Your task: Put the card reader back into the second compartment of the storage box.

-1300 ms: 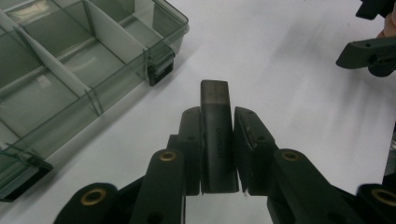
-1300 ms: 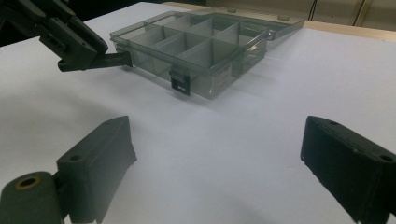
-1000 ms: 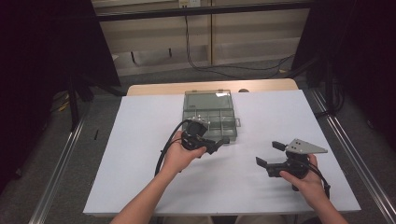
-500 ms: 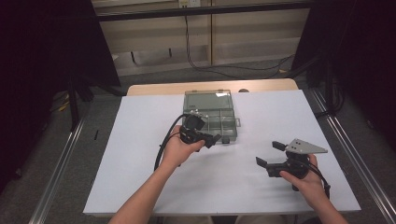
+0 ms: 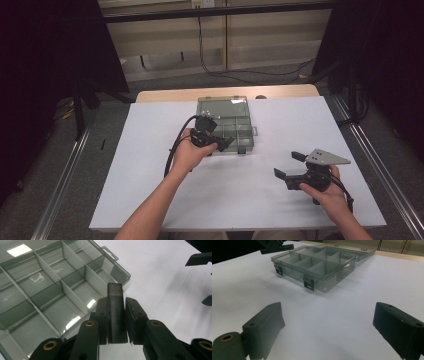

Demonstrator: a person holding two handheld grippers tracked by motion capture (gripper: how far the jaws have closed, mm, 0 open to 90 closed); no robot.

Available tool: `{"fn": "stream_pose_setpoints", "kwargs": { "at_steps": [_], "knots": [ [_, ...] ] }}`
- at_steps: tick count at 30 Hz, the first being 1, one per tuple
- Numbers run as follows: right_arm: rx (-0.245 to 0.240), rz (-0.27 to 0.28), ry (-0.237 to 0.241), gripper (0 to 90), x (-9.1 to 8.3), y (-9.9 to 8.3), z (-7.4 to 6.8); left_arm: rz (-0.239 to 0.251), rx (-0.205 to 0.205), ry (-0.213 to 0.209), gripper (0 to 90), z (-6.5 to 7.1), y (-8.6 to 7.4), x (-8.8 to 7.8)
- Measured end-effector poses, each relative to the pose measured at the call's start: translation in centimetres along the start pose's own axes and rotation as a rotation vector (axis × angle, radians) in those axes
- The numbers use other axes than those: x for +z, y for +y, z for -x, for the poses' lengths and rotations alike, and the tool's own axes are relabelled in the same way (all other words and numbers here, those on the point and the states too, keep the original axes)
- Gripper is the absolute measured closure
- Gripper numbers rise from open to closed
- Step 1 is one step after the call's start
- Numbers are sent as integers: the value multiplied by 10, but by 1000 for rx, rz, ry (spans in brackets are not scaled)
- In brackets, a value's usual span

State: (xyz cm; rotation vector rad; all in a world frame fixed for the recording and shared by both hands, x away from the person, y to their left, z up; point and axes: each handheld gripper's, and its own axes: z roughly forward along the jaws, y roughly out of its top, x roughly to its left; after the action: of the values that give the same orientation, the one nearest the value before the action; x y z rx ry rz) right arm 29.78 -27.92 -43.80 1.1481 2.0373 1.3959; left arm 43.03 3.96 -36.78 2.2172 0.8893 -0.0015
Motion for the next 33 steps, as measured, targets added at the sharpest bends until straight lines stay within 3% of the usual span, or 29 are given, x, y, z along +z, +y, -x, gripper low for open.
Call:
{"fn": "stream_pose_setpoints", "kwargs": {
  "at_steps": [12, 33],
  "knots": [
    [0, 2, 1, 89, 0, 0, 0, 15, -32, 25, 738, -10, 8, 1],
    [1, 2, 3, 89, 0, 0, 0, 12, -43, 59, 738, -24, 17, 1]
  ]
}}
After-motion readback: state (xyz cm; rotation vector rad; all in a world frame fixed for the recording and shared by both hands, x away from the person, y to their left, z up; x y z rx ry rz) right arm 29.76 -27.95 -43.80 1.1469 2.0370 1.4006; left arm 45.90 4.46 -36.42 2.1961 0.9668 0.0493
